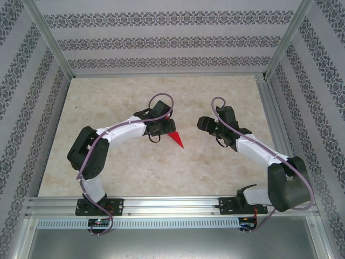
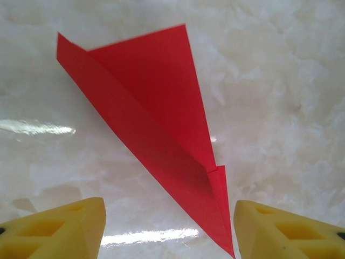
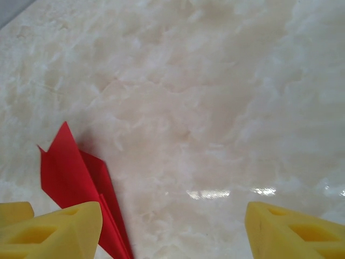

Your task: Fold a paper plane with a square sheet of paper (pick it up from the middle)

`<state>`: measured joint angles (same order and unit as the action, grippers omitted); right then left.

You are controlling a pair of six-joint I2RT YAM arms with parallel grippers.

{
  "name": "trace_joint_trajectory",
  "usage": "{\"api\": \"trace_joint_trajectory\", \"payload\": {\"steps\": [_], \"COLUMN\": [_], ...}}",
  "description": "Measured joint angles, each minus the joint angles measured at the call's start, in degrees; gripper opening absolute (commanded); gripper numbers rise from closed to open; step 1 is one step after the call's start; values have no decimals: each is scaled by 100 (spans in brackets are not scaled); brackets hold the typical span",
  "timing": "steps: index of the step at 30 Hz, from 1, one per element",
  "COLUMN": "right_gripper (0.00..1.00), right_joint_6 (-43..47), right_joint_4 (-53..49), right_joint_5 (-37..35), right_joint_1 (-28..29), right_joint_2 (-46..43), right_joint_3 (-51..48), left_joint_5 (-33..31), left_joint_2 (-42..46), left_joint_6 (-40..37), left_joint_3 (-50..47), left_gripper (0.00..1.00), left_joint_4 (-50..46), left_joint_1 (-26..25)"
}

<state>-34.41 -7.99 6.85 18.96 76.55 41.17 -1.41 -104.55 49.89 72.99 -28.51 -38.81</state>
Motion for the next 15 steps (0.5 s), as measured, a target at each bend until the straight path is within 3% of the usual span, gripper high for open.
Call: {"api": "trace_joint_trajectory", "payload": {"steps": [7, 15], "right_gripper": [74, 74], "right_joint_6": [4, 4], "right_joint_4": [-2, -24], "right_joint_5": [-79, -94], "right_joint_1": [0, 0], "right_joint_2": [81, 96], "right_joint_3": [-48, -55], "left_joint_5": [20, 17], "left_joint_2": [-549, -557], "left_joint_6": [345, 577], "left_joint_3": [369, 372], "left_gripper": [48, 5], "left_joint_4": [-66, -118], "left_joint_1": [-33, -33]}}
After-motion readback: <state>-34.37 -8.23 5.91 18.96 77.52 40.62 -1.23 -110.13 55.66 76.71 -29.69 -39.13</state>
